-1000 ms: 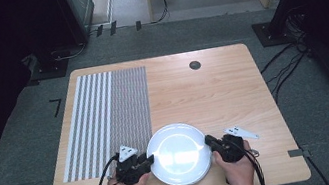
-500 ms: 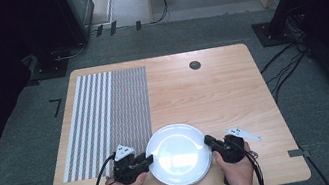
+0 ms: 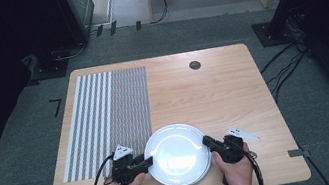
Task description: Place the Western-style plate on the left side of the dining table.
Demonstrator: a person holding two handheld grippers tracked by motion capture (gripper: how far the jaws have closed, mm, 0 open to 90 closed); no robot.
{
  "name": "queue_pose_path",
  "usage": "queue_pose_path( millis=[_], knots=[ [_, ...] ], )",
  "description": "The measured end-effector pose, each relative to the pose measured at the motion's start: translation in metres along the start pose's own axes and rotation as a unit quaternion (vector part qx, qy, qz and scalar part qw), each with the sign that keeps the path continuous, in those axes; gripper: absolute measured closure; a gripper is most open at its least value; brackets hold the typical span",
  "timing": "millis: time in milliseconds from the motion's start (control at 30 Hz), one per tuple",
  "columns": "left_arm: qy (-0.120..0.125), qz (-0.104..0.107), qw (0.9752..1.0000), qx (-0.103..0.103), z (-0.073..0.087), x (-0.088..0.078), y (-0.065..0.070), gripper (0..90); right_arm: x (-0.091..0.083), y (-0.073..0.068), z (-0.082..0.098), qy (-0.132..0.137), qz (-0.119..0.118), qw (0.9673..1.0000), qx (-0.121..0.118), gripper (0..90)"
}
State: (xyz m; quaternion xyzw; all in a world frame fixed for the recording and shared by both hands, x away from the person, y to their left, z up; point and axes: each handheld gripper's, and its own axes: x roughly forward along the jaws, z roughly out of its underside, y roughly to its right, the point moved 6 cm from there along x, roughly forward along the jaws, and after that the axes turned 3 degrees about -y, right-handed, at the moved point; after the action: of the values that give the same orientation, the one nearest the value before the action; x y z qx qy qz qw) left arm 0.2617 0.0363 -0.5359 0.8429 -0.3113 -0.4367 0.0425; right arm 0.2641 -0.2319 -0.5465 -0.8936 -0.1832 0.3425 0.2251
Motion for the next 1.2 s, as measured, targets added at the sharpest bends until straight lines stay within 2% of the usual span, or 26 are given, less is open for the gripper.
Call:
queue_pose_path(
  millis=[67, 167, 400, 533, 867, 1033, 1100, 1200],
  knots=[
    [-0.004, 0.008, 1.0, 0.0, 0.0, 0.001, 0.002, 59.8, 0.001, -0.001, 0.001, -0.004, -0.002, 1.0, 0.002, 85.4],
    [0.0, 0.003, 1.0, 0.002, 0.0, 0.001, 0.001, 58.9, 0.003, -0.003, 0.005, -0.003, -0.003, 1.0, 0.005, 84.0],
    [0.004, 0.009, 0.9999, -0.009, -0.002, -0.002, -0.003, 59.6, 0.005, -0.005, 0.008, -0.008, -0.016, 0.9997, 0.018, 83.4],
    [0.012, 0.009, 0.9996, -0.025, -0.004, -0.006, -0.007, 59.5, 0.008, -0.008, 0.01, -0.006, -0.029, 0.9989, 0.037, 83.4],
    [0.026, 0.013, 0.9991, -0.031, -0.011, -0.024, -0.018, 63.3, 0.015, -0.019, 0.017, -0.018, -0.049, 0.9983, 0.026, 80.6],
    [0.013, 0.005, 0.9995, -0.028, -0.008, -0.026, -0.025, 69.6, 0.017, -0.022, 0.018, -0.024, -0.058, 0.9978, 0.021, 78.5],
    [0.014, 0.017, 0.9994, -0.027, -0.007, -0.026, -0.027, 70.1, 0.017, -0.022, 0.019, -0.029, -0.06, 0.9975, 0.026, 76.3],
    [0.017, 0.022, 0.9992, -0.027, -0.008, -0.026, -0.029, 71.3, 0.017, -0.023, 0.019, -0.038, -0.058, 0.9967, 0.042, 76.1]
  ],
)
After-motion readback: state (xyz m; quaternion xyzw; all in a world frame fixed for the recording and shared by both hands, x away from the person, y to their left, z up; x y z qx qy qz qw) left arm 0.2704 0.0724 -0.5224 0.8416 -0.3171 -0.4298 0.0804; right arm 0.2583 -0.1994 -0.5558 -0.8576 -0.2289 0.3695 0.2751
